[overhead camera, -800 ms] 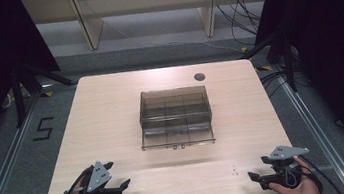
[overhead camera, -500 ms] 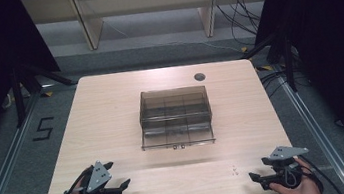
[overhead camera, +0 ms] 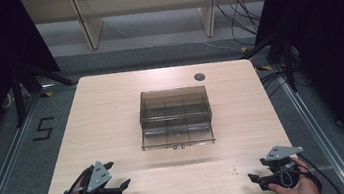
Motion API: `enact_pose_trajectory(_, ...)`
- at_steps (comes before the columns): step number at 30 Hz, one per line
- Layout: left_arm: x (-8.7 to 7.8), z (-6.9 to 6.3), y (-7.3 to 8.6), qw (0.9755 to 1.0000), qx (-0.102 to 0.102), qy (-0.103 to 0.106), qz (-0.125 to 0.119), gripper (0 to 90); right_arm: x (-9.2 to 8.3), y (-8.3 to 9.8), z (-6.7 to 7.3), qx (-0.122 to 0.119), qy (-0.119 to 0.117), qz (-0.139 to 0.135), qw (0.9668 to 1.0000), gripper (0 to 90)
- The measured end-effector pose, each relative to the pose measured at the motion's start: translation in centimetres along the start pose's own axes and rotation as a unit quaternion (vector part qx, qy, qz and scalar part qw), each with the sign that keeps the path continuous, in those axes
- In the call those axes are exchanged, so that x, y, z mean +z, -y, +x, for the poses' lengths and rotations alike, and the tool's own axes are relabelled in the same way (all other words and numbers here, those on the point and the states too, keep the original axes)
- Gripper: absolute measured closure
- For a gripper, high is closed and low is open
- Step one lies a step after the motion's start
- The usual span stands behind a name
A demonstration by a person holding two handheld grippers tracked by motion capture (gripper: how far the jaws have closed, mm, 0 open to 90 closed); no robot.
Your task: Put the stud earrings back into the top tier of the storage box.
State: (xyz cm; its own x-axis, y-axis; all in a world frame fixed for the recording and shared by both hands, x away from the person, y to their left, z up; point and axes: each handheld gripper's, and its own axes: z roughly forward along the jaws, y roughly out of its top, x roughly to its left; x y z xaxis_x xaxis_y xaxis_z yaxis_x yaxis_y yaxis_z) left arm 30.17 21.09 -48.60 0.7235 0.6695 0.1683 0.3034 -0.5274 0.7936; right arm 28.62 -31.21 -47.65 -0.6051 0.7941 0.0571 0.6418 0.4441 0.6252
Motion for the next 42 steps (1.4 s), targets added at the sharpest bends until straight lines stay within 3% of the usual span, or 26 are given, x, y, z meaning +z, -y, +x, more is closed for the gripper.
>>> enact_pose_trajectory(2, 0.0, 0.0, 0.0, 1.0, 0.0, 0.001, 0.001, 20.9, -0.1, -0.7, 0.5, -0.015, 0.001, 0.029, 0.9995, 33.9)
enact_pose_trajectory(5, 0.0, -0.1, 0.0, 1.0, -0.007, 0.001, 0.001, 20.9, 0.0, -1.2, 0.7, -0.033, -0.004, 0.036, 0.9988, 37.1)
enact_pose_trajectory(6, 0.0, -0.1, 0.0, 0.9999, -0.01, 0.002, 0.0, 20.9, -0.1, -1.8, 0.9, -0.051, -0.008, 0.056, 0.9971, 42.8)
enact_pose_trajectory(7, 0.0, -0.1, 0.0, 0.9999, -0.01, 0.002, 0.0, 20.9, -0.1, -1.8, 0.9, -0.051, -0.008, 0.056, 0.9971, 42.8)
enact_pose_trajectory(8, 0.0, 0.1, -0.1, 1.0, 0.006, 0.001, 0.001, 20.9, 0.2, -2.5, 1.2, -0.072, -0.009, 0.068, 0.9951, 47.9)
enact_pose_trajectory(9, 0.0, 0.0, 0.0, 1.0, 0.002, 0.001, 0.0, 20.9, 0.6, -2.6, 1.3, -0.084, -0.007, 0.062, 0.9945, 50.1)
enact_pose_trajectory(10, 0.0, 0.0, 0.0, 1.0, 0.004, 0.001, 0.0, 20.9, 0.5, -3.0, 1.6, -0.086, -0.009, 0.088, 0.9924, 52.4)
enact_pose_trajectory(11, 0.0, 0.0, 0.0, 1.0, 0.004, 0.001, 0.0, 20.9, 0.5, -3.0, 1.6, -0.086, -0.009, 0.088, 0.9924, 52.4)
enact_pose_trajectory(12, 0.0, 0.1, 0.0, 1.0, 0.003, 0.001, 0.0, 20.9, 0.9, -3.5, 2.3, -0.092, -0.006, 0.115, 0.9891, 56.2)
enact_pose_trajectory(15, 0.0, 0.0, 0.0, 1.0, 0.003, 0.0, -0.001, 20.9, 1.3, -3.8, 2.6, -0.099, -0.009, 0.132, 0.9863, 59.8)
enact_pose_trajectory(16, 0.0, 0.1, 0.0, 1.0, 0.007, 0.001, 0.0, 20.9, 1.6, -4.0, 2.8, -0.108, -0.012, 0.148, 0.983, 63.2)
enact_pose_trajectory(17, 0.0, 0.1, 0.0, 1.0, 0.007, 0.001, 0.0, 20.9, 1.6, -4.0, 2.8, -0.108, -0.012, 0.148, 0.983, 63.2)
enact_pose_trajectory(27, 0.0, 0.1, 0.0, 1.0, -0.003, -0.005, 0.002, 20.9, 2.8, -5.8, 3.4, -0.133, -0.016, 0.194, 0.9717, 74.8)
enact_pose_trajectory(28, 0.0, 0.1, 0.0, 1.0, -0.003, -0.005, 0.001, 20.9, 3.2, -6.3, 3.6, -0.143, -0.012, 0.209, 0.9674, 75.8)
enact_pose_trajectory(29, 0.0, 0.1, 0.0, 1.0, -0.003, -0.005, 0.001, 20.9, 3.2, -6.3, 3.6, -0.143, -0.012, 0.209, 0.9674, 75.8)
enact_pose_trajectory(30, 0.0, 0.2, 0.0, 1.0, 0.002, -0.001, 0.001, 20.9, 3.5, -6.7, 3.8, -0.156, -0.009, 0.224, 0.9621, 76.9)
enact_pose_trajectory(31, 0.0, 0.2, 0.0, 1.0, 0.002, -0.001, 0.001, 20.9, 3.6, -6.8, 3.9, -0.162, -0.008, 0.227, 0.9603, 77.4)
enact_pose_trajectory(32, 0.0, 0.1, 0.0, 1.0, -0.009, -0.001, -0.003, 20.9, 3.7, -7.0, 3.8, -0.172, -0.006, 0.231, 0.9575, 77.8)
enact_pose_trajectory(33, 0.0, 0.1, 0.0, 1.0, -0.009, -0.001, -0.003, 20.9, 3.7, -7.0, 3.8, -0.172, -0.006, 0.231, 0.9575, 77.8)
enact_pose_trajectory(34, 0.0, 0.1, 0.0, 1.0, -0.005, 0.0, -0.002, 20.9, 4.0, -7.3, 3.9, -0.176, -0.002, 0.244, 0.9537, 78.2)
enact_pose_trajectory(37, 0.0, 0.2, 0.0, 1.0, 0.001, 0.0, -0.001, 20.9, 4.2, -7.5, 4.1, -0.169, -0.013, 0.252, 0.9527, 78.7)
enact_pose_trajectory(38, 0.0, 0.2, -0.1, 1.0, 0.002, -0.002, -0.001, 20.9, 4.5, -7.7, 3.9, -0.176, -0.014, 0.262, 0.9488, 78.9)
enact_pose_trajectory(39, 0.0, 0.2, -0.1, 1.0, 0.002, -0.002, -0.001, 20.9, 4.5, -7.7, 3.9, -0.176, -0.014, 0.262, 0.9488, 78.9)
enact_pose_trajectory(40, 0.0, 0.1, 0.0, 1.0, -0.005, -0.005, -0.001, 20.9, 4.8, -7.8, 3.9, -0.172, -0.011, 0.277, 0.9455, 78.9)
enact_pose_trajectory(41, 0.0, 0.1, 0.0, 1.0, -0.005, -0.005, -0.001, 20.9, 4.8, -7.8, 3.9, -0.172, -0.011, 0.277, 0.9455, 78.9)
enact_pose_trajectory(42, 0.0, 0.1, 0.0, 1.0, -0.007, -0.003, -0.003, 20.9, 5.0, -7.9, 3.8, -0.182, -0.011, 0.281, 0.9422, 78.9)
